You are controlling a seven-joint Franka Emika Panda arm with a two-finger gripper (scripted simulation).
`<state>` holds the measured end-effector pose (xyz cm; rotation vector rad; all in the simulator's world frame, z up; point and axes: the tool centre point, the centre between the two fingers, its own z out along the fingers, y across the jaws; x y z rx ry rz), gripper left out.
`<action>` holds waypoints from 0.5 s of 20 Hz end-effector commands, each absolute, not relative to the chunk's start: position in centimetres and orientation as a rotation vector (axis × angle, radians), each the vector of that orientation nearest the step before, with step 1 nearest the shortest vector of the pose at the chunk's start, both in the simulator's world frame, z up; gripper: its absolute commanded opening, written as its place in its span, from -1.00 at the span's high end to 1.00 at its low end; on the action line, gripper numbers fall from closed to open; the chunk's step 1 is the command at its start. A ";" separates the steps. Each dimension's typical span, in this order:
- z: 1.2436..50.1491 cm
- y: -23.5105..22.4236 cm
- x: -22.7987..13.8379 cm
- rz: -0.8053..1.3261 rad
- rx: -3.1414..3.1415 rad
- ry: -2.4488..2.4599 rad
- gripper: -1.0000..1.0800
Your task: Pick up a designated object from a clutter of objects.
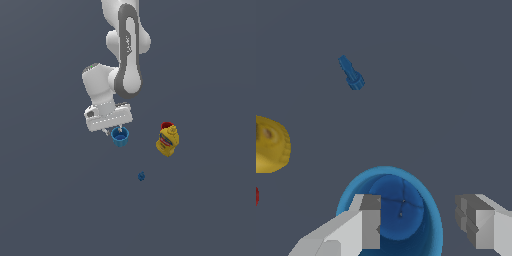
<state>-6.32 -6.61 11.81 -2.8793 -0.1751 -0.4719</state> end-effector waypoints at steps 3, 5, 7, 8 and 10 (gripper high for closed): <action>10.9 -7.7 -7.6 -0.479 -2.909 -0.166 -0.23; 10.6 -8.1 -8.0 -0.479 -2.918 -0.163 -0.23; 10.3 -8.3 -8.4 -0.479 -2.926 -0.161 -0.23; 10.3 -8.4 -8.5 -0.479 -2.929 -0.160 -0.23; 10.2 -8.6 -8.6 -0.479 -2.933 -0.159 -0.23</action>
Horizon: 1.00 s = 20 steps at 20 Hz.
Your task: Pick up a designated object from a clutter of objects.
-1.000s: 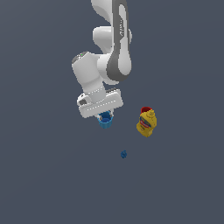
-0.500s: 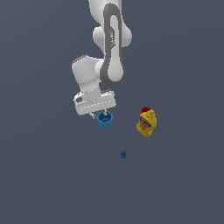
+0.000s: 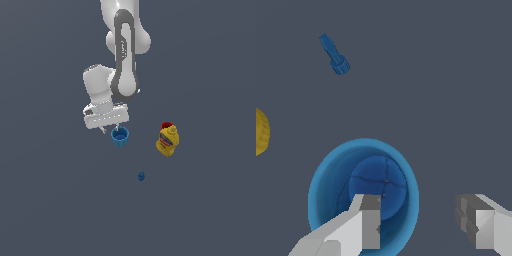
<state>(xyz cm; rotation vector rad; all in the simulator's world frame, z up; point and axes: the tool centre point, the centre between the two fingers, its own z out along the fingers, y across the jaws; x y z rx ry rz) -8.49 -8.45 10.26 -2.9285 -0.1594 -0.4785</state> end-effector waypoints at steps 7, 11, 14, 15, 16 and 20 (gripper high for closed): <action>10.0 -8.5 -8.6 -0.478 -2.932 -0.159 -0.23; 9.3 -8.4 -8.4 -0.478 -2.932 -0.158 -0.23; 8.6 -8.3 -8.2 -0.478 -2.933 -0.158 -0.23; 8.3 -8.2 -8.1 -0.478 -2.933 -0.158 -0.23; 8.1 -8.2 -8.1 -0.478 -2.933 -0.158 -0.23; 7.5 -8.1 -7.9 -0.478 -2.934 -0.158 -0.23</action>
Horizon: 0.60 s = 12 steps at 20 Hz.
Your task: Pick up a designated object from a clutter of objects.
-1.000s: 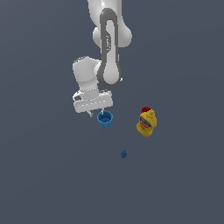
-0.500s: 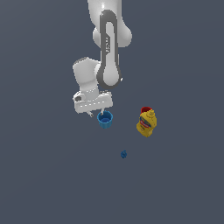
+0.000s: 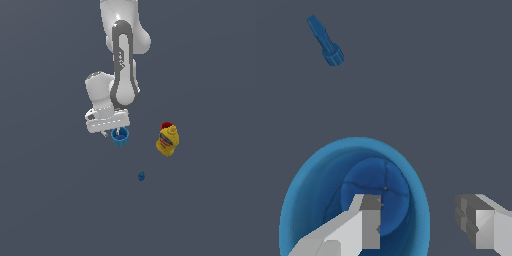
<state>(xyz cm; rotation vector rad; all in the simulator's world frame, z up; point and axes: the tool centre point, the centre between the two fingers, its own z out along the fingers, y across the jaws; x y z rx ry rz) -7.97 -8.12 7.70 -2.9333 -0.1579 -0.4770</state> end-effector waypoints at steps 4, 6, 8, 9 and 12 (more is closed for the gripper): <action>7.3 -8.1 -7.8 -0.479 -2.934 -0.158 -0.23; 7.3 -8.1 -7.8 -0.479 -2.934 -0.158 1.00; 7.3 -8.1 -7.8 -0.479 -2.934 -0.158 1.00; 7.3 -8.1 -7.8 -0.479 -2.934 -0.158 1.00; 7.3 -8.1 -7.8 -0.479 -2.934 -0.158 1.00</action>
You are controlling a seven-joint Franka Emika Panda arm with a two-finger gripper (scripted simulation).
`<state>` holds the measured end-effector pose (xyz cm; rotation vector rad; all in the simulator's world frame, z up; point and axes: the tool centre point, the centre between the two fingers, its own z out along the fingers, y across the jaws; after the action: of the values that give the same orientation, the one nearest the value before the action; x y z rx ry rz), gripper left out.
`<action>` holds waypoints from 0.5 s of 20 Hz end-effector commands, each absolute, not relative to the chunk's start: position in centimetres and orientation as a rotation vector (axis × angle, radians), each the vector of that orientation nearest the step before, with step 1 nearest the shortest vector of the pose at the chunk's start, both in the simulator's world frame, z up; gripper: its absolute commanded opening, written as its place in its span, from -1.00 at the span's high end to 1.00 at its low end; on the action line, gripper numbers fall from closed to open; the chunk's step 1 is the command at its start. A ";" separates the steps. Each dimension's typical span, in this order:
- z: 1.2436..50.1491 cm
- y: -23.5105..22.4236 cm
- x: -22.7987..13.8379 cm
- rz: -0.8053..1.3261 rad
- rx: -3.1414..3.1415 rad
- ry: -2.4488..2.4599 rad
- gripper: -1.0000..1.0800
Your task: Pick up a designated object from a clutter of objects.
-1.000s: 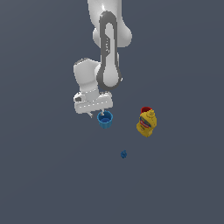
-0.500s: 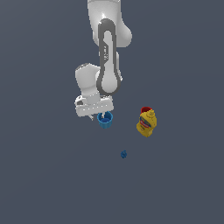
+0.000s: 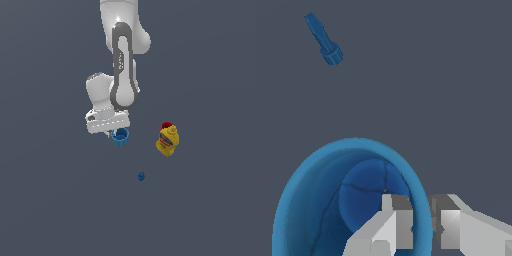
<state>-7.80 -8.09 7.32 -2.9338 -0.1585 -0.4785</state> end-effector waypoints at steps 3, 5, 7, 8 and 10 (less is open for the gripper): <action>7.3 -8.1 -7.8 -0.479 -2.934 -0.158 1.00; 7.3 -8.1 -7.8 -0.479 -2.934 -0.158 1.00; 7.4 -8.1 -7.8 -0.479 -2.934 -0.158 1.00; 7.5 -8.1 -7.7 -0.479 -2.934 -0.158 1.00; 7.6 -8.1 -7.6 -0.479 -2.934 -0.158 1.00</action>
<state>-7.78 -8.08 7.42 -2.9337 -0.1582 -0.4755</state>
